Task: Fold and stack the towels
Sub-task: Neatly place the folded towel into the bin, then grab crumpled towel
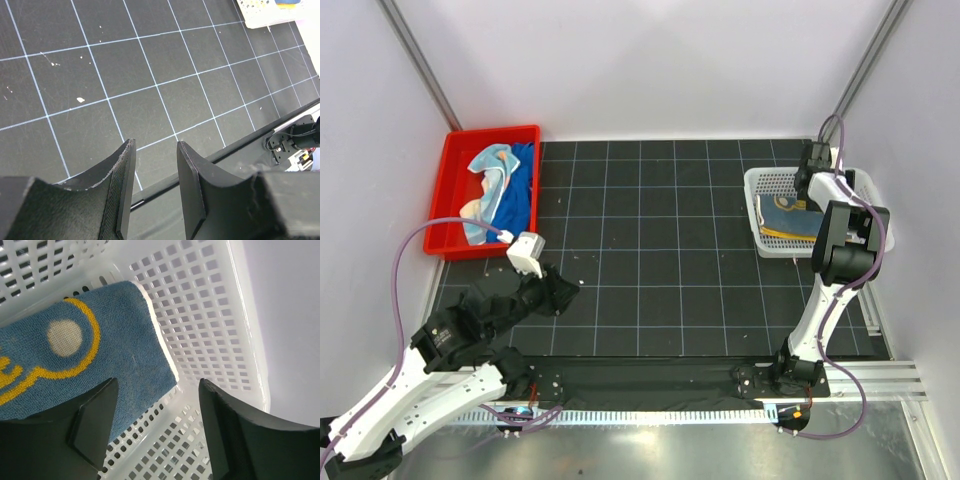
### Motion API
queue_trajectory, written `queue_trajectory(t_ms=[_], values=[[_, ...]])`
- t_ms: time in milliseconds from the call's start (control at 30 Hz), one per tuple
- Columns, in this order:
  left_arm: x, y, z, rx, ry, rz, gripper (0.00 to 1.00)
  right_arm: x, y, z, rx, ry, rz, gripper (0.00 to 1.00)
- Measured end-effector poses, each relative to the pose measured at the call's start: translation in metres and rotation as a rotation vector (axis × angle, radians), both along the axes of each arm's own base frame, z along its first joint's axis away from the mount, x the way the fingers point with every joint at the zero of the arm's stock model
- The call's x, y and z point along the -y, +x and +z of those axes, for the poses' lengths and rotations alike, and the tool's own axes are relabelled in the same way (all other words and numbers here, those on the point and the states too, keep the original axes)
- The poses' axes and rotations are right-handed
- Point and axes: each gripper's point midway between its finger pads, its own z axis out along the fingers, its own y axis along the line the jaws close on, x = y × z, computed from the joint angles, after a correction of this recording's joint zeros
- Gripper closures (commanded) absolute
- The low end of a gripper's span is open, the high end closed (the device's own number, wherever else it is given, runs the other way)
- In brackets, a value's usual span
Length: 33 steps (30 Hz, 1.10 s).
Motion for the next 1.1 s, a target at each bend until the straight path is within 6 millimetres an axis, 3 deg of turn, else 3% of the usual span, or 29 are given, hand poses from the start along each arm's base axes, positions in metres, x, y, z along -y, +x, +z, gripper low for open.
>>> queue_trajectory(t_ms=[233, 400, 500, 567, 600, 700, 800, 900, 1100], values=[[-0.002, 0.002, 0.000, 0.005, 0.005, 0.015, 0.57, -0.004, 0.012, 0.028, 0.120, 0.053, -0.075, 0.21], [-0.007, 0.006, 0.000, 0.013, 0.013, 0.049, 0.56, -0.029, 0.018, 0.081, 0.329, 0.156, -0.101, 0.18], [-0.011, 0.013, -0.003, 0.007, 0.037, 0.096, 0.55, -0.066, 0.018, 0.127, 0.502, 0.232, -0.051, 0.17], [-0.014, 0.022, -0.009, -0.021, 0.104, 0.148, 0.50, -0.102, 0.016, 0.150, 0.595, 0.291, 0.016, 0.16], [-0.014, 0.029, -0.009, -0.035, 0.140, 0.177, 0.47, -0.134, 0.016, 0.163, 0.656, 0.338, 0.083, 0.16], [-0.011, 0.060, 0.011, -0.051, 0.196, 0.271, 0.44, -0.215, 0.016, 0.172, 0.706, 0.454, 0.251, 0.16], [-0.020, 0.110, 0.030, -0.066, 0.196, 0.408, 0.44, -0.279, 0.022, 0.158, 0.672, 0.562, 0.386, 0.16], [-0.056, 0.166, 0.033, -0.104, 0.196, 0.591, 0.45, -0.309, 0.029, 0.137, 0.626, 0.631, 0.442, 0.16], [-0.148, 0.267, 0.003, -0.226, 0.215, 0.882, 0.51, -0.337, 0.041, 0.115, 0.583, 0.731, 0.499, 0.17]])
